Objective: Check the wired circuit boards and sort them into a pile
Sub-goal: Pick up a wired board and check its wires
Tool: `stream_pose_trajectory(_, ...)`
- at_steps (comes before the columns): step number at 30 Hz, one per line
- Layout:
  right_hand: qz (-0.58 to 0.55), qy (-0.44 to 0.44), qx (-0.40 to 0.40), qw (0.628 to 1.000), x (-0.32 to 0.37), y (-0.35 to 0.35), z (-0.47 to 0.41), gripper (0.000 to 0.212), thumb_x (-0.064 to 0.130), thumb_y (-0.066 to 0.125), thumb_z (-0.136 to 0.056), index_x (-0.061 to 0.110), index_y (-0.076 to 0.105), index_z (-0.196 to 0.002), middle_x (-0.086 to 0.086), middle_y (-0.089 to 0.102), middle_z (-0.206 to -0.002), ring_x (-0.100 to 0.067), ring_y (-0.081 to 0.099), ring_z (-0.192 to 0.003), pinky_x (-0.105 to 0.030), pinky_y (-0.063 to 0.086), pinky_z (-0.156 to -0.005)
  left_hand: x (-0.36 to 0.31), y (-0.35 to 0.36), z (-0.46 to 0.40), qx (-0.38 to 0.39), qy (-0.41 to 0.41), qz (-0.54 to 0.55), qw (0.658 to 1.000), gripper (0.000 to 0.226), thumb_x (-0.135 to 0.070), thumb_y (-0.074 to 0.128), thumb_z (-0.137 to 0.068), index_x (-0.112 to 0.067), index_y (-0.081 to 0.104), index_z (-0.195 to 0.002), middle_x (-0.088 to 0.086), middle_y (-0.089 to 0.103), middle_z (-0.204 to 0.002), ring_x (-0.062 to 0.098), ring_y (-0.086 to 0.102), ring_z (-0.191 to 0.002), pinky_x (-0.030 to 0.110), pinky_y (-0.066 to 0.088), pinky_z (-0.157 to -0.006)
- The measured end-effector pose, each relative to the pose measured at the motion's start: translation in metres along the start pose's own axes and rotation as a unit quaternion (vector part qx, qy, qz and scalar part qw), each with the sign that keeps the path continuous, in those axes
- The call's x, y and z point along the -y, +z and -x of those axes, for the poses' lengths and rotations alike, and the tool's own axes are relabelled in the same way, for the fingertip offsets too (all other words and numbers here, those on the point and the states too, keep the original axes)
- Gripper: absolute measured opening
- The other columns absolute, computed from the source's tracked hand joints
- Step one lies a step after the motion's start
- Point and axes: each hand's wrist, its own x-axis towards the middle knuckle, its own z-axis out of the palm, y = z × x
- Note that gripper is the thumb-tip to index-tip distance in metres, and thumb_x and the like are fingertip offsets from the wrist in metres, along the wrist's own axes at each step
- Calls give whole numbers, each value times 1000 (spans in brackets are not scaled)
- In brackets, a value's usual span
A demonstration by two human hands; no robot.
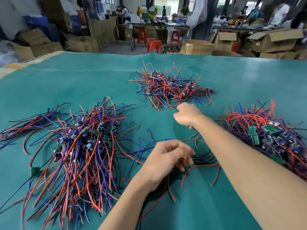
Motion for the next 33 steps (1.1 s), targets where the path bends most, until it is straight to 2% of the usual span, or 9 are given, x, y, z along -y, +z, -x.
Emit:
stream_pose_trajectory(4,-126,25,-56,990,-9,-2,0,32,10,61,-85,3,69,-115,-15,72,-93,-29,71,-67,-35,62,-62,0,-1,0,-6,-7,-4,1000,18,-4,54,-96,-6,70,-87,8,66,-74,15,57,-68,22,47,-59)
stream_pose_trajectory(7,-362,29,-69,929,-23,-15,23,22,2,69,-87,-2,73,-109,-13,69,-81,-18,58,-55,-24,47,-45,-1,1,-2,-29,-21,21,999,14,-1,53,-97,-3,67,-97,11,66,-80,15,58,-65,21,48,-58)
stream_pose_trajectory(10,-480,-5,-42,876,-39,-24,66,16,1,68,-89,-6,74,-103,-18,68,-90,-13,53,-56,-23,41,-50,-2,2,-5,-73,-41,102,991,16,-3,49,-100,3,58,-113,17,67,-91,20,65,-66,24,52,-56)
stream_pose_trajectory(15,-516,-126,129,837,-62,-13,137,14,9,71,-88,0,80,-90,-13,62,-65,-11,52,-53,-19,41,-46,-2,0,-8,-108,-58,180,976,37,-30,41,-106,2,56,-116,17,72,-95,26,70,-74,30,57,-60)
stream_pose_trajectory(20,-456,-157,215,849,-63,6,154,23,24,73,-77,5,81,-86,-21,66,-65,-16,50,-51,-25,41,-49,2,-2,-7,-109,-46,153,981,45,-36,36,-107,1,62,-107,15,69,-80,22,66,-66,29,56,-60)
stream_pose_trajectory(25,-452,-119,70,881,-64,11,145,16,29,71,-76,14,76,-74,-7,77,-78,-14,49,-45,-24,35,-45,4,0,-6,-104,-24,68,992,43,-33,34,-108,-9,58,-81,8,55,-60,17,48,-47,24,40,-45)
stream_pose_trajectory(27,-512,-80,-10,855,-66,15,141,15,26,74,-87,15,75,-75,-6,76,-78,-14,51,-51,-24,36,-43,4,-1,-4,-52,-28,43,997,43,-34,37,-107,-13,57,-74,3,43,-53,15,35,-44,24,30,-43)
stream_pose_trajectory(31,-559,-49,13,828,-53,27,140,25,34,61,-99,14,76,-97,2,78,-92,-13,58,-73,-23,42,-52,1,-2,1,58,-30,15,998,43,-38,42,-100,-14,54,-67,1,27,-51,15,22,-44,22,25,-42)
stream_pose_trajectory(33,-520,-70,-41,850,-51,29,140,25,41,63,-96,19,76,-99,12,74,-84,-8,59,-73,-27,44,-65,0,-2,3,91,-30,16,995,42,-37,42,-98,-13,52,-65,1,24,-52,15,19,-45,22,23,-42)
